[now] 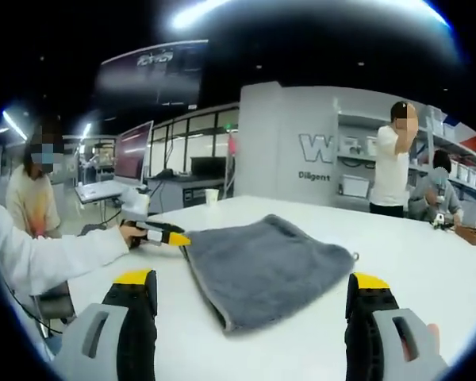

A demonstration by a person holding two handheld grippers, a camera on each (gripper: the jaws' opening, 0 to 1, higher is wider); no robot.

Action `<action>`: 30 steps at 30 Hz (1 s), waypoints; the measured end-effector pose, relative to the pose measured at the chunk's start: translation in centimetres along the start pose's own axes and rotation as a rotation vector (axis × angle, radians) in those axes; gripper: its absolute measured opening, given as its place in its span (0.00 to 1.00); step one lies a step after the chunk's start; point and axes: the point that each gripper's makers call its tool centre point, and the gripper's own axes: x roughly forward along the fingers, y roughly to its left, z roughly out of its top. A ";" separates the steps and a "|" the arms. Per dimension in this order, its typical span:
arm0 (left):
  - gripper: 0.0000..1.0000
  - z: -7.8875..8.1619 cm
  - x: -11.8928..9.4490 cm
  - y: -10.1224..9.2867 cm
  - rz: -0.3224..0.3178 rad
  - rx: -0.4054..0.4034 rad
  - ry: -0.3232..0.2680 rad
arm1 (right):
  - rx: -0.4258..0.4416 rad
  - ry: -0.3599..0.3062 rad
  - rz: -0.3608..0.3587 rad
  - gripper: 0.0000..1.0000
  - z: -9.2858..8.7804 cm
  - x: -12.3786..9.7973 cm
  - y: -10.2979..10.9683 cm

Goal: Open the folded towel by lifting each exposed corner and separating the folded layers until the towel lies flat within the target outline without major curled edges

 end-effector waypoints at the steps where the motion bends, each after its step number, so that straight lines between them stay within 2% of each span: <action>1: 0.76 0.1 0.1 0.0 0.001 -0.006 -0.002 | -0.001 -0.001 -0.002 0.99 0.0 0.0 0.0; 5: 0.74 -0.2 0.5 0.1 0.021 -0.014 0.008 | -0.005 0.005 -0.003 0.99 -0.1 0.1 0.1; 9: 0.72 -0.4 0.6 0.3 0.036 -0.018 0.023 | -0.034 0.029 -0.037 0.99 -0.5 0.1 -0.4; 14: 0.60 -0.6 0.4 1.0 0.050 -0.046 0.035 | -0.020 0.008 -0.039 0.99 -0.1 -0.4 -0.8; 21: 0.56 -0.5 0.3 1.2 0.062 -0.080 0.032 | -0.014 0.008 -0.042 0.99 -0.2 -0.4 -1.1; 30: 0.36 -0.2 -0.1 1.9 0.078 -0.113 0.008 | -0.001 -0.003 -0.054 0.99 0.2 -0.6 -1.6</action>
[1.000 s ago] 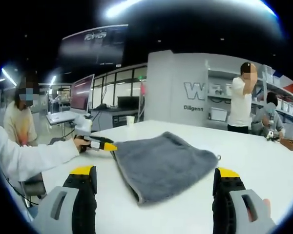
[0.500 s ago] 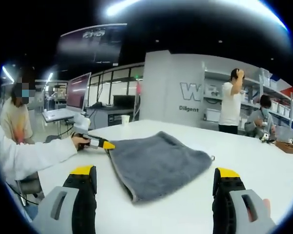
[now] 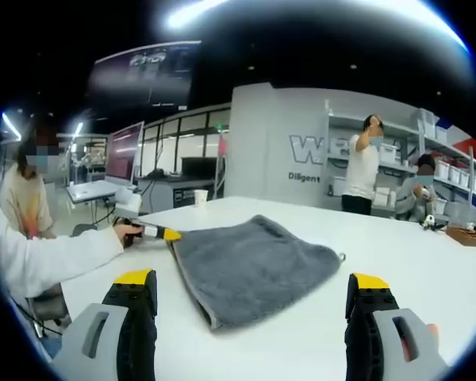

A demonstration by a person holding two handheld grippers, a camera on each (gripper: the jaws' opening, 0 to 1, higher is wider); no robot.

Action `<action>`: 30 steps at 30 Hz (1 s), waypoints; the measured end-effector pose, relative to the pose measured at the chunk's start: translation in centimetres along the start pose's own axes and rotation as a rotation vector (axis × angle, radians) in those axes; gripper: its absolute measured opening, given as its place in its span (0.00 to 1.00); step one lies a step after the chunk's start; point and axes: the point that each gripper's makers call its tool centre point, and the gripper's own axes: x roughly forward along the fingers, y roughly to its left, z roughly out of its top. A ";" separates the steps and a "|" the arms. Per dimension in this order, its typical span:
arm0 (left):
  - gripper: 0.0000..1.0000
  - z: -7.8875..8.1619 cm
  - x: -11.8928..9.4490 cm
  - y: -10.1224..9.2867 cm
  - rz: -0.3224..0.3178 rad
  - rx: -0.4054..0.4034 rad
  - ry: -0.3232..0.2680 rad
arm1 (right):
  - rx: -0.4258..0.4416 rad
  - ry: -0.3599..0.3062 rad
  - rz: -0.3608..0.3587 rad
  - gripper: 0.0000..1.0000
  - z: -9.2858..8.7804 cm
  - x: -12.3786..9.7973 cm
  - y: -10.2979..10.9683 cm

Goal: Open the folded towel by lifting each exposed corner and separating the folded layers until the towel lies flat within the target outline without major curled edges

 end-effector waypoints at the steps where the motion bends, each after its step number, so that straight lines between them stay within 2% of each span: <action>1: 0.35 0.0 -0.1 -0.1 0.001 0.008 -0.002 | 0.001 -0.002 -0.002 0.99 0.0 0.0 0.0; 4: 0.31 0.4 0.0 -0.2 -0.014 0.016 -0.016 | -0.001 0.001 -0.002 0.99 0.0 0.0 0.0; 10: 0.21 0.4 -0.2 0.5 0.012 0.038 -0.017 | 0.001 0.006 0.007 0.99 -0.3 0.1 0.2; 13: 0.14 0.7 -0.6 0.7 0.027 0.086 -0.037 | 0.003 0.006 0.013 0.98 -0.4 0.1 0.2; 16: 0.09 0.6 -0.6 0.8 0.036 0.105 -0.029 | 0.005 0.012 0.013 0.97 -0.6 0.1 0.1; 21: 0.04 0.7 -0.6 0.8 0.038 0.139 -0.023 | 0.018 0.000 0.010 0.97 -0.4 -0.1 -0.3; 26: 0.03 0.9 -1.0 0.6 0.072 0.210 -0.015 | 0.021 -0.013 -0.003 0.97 0.1 -0.5 -0.6; 30: 0.03 1.0 -1.2 1.2 0.156 0.300 0.015 | 0.020 -0.031 -0.007 0.97 0.6 -0.8 -0.6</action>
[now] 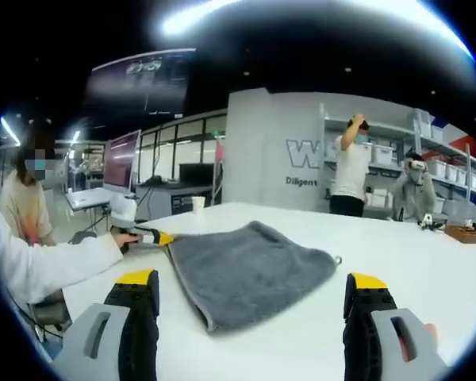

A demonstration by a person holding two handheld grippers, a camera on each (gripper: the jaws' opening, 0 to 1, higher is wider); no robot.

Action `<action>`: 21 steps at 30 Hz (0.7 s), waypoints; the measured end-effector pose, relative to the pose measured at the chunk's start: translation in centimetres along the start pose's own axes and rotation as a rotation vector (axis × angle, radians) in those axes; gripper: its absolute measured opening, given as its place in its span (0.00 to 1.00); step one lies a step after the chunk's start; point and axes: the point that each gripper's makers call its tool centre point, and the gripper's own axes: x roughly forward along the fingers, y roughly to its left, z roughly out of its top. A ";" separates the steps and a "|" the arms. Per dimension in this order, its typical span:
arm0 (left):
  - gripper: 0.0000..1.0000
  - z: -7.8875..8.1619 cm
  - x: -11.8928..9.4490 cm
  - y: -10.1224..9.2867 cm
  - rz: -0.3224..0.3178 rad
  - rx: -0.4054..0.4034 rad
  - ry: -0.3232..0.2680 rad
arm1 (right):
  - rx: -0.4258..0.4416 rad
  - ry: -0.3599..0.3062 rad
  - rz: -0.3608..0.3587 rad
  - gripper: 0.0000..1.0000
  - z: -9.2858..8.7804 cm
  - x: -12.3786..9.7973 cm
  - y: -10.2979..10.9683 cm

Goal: Open the folded towel by lifting each exposed corner and separating the folded layers until the towel lies flat within the target outline without major curled edges

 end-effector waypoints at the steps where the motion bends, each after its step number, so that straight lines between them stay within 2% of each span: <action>1: 0.03 0.2 0.0 0.0 0.011 0.033 -0.005 | 0.000 0.000 0.000 0.97 0.0 0.0 0.0; 4: 0.03 0.3 -0.2 0.3 0.075 0.138 0.019 | -0.005 0.007 -0.002 0.96 -0.1 -0.1 0.0; 6: 0.03 0.5 -0.3 0.3 0.131 0.239 0.032 | -0.007 0.007 -0.002 0.96 -0.2 -0.2 0.0; 9: 0.03 0.5 -0.2 0.1 0.171 0.332 0.053 | -0.004 -0.001 0.001 0.96 0.0 -0.4 0.0; 12: 0.03 0.1 -0.1 0.2 0.195 0.341 0.077 | -0.002 -0.008 -0.002 0.96 0.2 -0.6 -0.2; 18: 0.03 -0.9 -1.3 3.1 0.316 0.300 0.139 | 0.000 -0.023 -0.010 0.96 0.7 -1.1 -0.4; 21: 0.03 -1.2 -2.0 4.1 0.359 0.268 0.150 | 0.005 -0.027 -0.006 0.96 0.8 -1.1 -0.4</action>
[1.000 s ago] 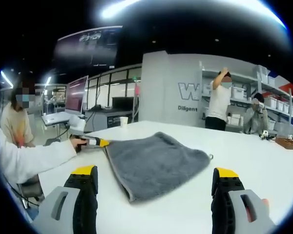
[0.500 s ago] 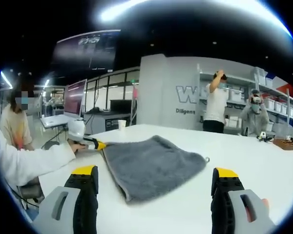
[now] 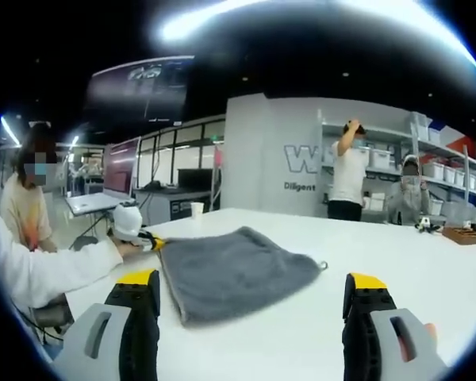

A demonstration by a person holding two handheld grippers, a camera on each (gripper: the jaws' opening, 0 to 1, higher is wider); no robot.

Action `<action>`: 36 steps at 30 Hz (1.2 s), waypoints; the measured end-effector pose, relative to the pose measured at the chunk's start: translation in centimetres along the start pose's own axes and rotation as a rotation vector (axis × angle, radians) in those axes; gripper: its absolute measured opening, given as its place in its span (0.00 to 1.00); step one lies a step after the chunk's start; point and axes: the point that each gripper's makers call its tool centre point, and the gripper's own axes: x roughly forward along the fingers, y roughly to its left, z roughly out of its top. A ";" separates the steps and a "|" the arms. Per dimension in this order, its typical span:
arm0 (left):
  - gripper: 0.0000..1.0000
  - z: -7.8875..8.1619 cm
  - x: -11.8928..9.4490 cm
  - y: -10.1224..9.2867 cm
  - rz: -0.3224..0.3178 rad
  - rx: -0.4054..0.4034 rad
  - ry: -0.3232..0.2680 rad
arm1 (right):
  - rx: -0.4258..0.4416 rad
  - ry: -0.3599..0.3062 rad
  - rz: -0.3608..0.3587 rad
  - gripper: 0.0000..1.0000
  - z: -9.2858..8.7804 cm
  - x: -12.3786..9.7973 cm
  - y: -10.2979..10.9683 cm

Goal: Open the folded towel by lifting each exposed corner and separating the folded layers until the towel lies flat within the target outline without major curled edges

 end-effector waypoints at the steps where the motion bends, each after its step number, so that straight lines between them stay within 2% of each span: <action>1: 0.03 -0.3 -0.3 0.3 0.010 -0.023 0.010 | 0.004 -0.002 0.002 0.96 0.1 0.0 0.0; 3: 0.03 -1.1 -0.5 1.2 0.028 -0.068 0.031 | 0.003 -0.003 0.000 0.96 0.2 -0.1 0.0; 11: 0.03 -3.3 -2.1 3.4 0.107 -0.111 0.084 | -0.010 -0.002 -0.002 0.96 0.4 -0.3 0.3; 19: 0.03 -4.9 -3.5 5.3 0.184 -0.110 0.129 | -0.016 0.017 0.006 0.95 0.0 -0.2 0.6; 22: 0.03 -5.4 -4.0 5.7 0.196 -0.146 0.135 | -0.018 0.018 0.010 0.95 0.1 -0.2 0.7; 36: 0.03 -7.2 -6.3 7.2 0.252 -0.208 0.156 | -0.013 0.012 0.000 0.94 0.3 -0.7 0.5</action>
